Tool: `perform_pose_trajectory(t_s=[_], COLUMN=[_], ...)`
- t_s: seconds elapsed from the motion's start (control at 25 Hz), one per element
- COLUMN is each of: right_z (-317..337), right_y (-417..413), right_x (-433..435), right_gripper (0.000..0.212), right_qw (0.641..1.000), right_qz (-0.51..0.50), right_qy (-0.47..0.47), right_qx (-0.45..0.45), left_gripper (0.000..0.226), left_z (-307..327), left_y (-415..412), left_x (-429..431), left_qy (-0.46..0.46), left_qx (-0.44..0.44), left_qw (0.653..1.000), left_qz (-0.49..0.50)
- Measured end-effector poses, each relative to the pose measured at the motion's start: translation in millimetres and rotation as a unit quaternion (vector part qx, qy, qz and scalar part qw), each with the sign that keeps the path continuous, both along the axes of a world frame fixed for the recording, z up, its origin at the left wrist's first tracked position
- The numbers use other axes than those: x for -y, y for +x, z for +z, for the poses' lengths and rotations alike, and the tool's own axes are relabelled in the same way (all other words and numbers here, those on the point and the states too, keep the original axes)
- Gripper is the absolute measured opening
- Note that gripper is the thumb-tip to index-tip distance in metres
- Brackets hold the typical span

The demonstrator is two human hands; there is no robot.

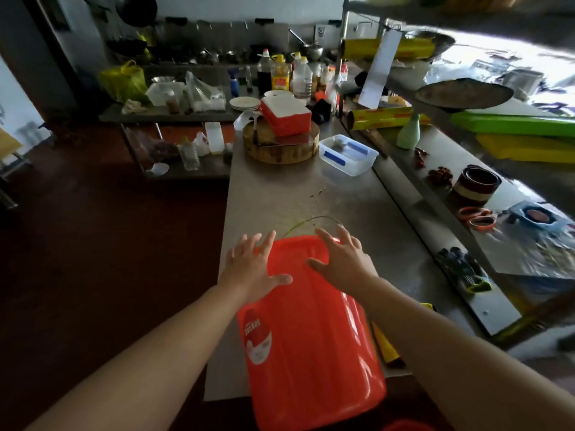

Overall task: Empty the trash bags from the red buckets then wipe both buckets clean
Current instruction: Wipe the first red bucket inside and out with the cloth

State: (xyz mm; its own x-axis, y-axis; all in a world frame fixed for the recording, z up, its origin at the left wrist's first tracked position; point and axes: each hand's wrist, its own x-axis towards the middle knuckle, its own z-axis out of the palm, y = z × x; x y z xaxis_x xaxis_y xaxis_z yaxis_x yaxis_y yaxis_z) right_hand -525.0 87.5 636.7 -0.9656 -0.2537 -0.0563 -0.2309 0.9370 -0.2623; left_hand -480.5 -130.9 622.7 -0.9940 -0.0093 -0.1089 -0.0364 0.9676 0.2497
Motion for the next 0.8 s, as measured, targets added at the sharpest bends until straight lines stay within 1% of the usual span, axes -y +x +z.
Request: perform_pose_trajectory(t_s=[0.08, 0.16, 0.24, 0.28, 0.32, 0.36, 0.48, 0.68, 0.72, 0.8], right_z=[0.1, -1.5, -3.1, -3.0, -2.9, -3.6, -7.3, 3.3, 7.5, 17.6], right_y=[-22.1, -36.7, -45.7, -49.5, -52.8, -54.9, -53.1, -20.7, -11.8, 4.0], right_x=[9.2, 14.2, 13.3, 11.9, 10.6, 9.9, 5.3, -23.7, -32.4, -48.9], right_gripper=[0.078, 0.083, 0.09, 0.093, 0.095, 0.093, 0.082, 0.078, 0.072, 0.048], right_qw=[0.999, 0.995, 0.98, 0.969, 0.96, 0.957, 0.958, 0.924, 0.924, 0.93], right_qz=[-0.031, -0.058, -0.086, -0.111, -0.136, -0.153, -0.181, -0.262, -0.266, -0.266], right_qy=[-0.01, -0.041, -0.133, -0.186, -0.218, -0.222, -0.202, -0.272, -0.27, -0.246], right_qx=[0.033, 0.076, 0.121, 0.122, 0.115, 0.107, 0.09, 0.057, 0.055, 0.057], left_gripper=[0.11, 0.102, 0.099, 0.098, 0.098, 0.098, 0.099, 0.1, 0.099, 0.098], left_z=[-2.3, -7.2, -13.4, -15.9, -17.6, -18.7, -19.9, -9.3, -5.5, 0.1], left_y=[-20.8, -28.2, -27.8, -25.8, -23.2, -20.1, -5.4, 46.1, 60.4, 89.5], left_x=[2.8, 5.5, 9.7, 12.0, 13.7, 14.5, 6.7, -17.1, -24.1, -37.5], left_qy=[0.021, 0.087, 0.121, 0.127, 0.133, 0.139, 0.148, 0.123, 0.115, 0.098], left_qx=[0.013, 0.004, 0.004, 0.007, 0.008, 0.011, 0.003, -0.04, -0.047, -0.053], left_qw=[0.999, 0.996, 0.992, 0.991, 0.99, 0.989, 0.987, 0.986, 0.987, 0.987], left_qz=[-0.03, -0.029, -0.037, -0.044, -0.049, -0.053, -0.07, -0.101, -0.107, -0.113])
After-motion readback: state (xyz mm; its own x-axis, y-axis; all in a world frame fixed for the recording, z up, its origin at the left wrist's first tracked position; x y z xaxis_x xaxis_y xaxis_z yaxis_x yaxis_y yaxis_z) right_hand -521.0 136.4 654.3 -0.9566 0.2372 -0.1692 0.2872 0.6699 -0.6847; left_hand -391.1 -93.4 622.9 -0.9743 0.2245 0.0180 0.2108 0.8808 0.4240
